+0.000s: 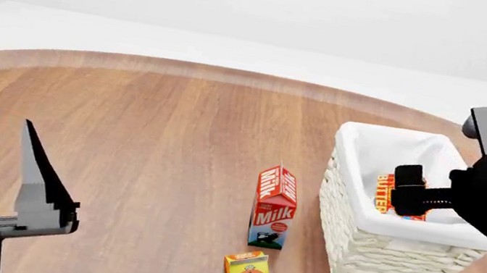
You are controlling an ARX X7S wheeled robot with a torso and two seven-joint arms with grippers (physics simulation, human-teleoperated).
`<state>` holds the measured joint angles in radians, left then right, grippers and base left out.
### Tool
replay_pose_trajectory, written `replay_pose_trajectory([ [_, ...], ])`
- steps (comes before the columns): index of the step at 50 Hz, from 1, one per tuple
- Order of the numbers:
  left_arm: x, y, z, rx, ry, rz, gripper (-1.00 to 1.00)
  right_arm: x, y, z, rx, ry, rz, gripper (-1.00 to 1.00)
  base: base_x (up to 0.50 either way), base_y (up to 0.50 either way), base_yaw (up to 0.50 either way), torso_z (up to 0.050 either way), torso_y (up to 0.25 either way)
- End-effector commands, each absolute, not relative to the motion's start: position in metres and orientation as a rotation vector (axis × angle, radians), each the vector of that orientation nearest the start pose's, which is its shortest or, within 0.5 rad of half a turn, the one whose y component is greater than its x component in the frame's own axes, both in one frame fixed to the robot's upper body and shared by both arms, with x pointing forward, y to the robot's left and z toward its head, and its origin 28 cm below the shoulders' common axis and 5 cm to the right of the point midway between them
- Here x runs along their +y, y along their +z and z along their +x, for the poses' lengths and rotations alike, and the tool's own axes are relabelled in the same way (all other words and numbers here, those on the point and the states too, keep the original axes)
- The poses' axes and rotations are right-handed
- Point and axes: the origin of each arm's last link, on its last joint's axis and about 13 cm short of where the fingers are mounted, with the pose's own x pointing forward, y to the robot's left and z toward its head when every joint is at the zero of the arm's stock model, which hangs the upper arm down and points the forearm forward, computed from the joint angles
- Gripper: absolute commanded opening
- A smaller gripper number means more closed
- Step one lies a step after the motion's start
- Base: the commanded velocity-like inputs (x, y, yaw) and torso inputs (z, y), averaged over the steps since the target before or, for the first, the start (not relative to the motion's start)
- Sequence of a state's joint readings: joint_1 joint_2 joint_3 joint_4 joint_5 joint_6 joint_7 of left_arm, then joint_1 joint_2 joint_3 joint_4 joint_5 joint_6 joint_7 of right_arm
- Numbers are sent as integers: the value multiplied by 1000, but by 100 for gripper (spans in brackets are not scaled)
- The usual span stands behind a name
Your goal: Pick up the cream cheese box and the butter, and put them in the basket.
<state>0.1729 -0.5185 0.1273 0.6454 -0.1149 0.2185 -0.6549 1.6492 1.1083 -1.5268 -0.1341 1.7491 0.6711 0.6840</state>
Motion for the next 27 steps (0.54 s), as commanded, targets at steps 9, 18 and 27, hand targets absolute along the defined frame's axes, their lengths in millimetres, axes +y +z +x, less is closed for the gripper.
replay_pose_trajectory([
  [9, 244, 138, 158, -690, 255, 71, 100, -197, 268, 174, 277, -104, -247, 100, 0, 0, 0, 0, 0],
  [18, 243, 145, 155, -705, 257, 77, 100, -184, 265, 148, 74, -112, -158, 100, 0, 0, 0, 0, 0],
  [27, 244, 165, 152, -756, 262, 104, 100, -175, 244, 145, -58, -122, -69, 100, 0, 0, 0, 0, 0],
])
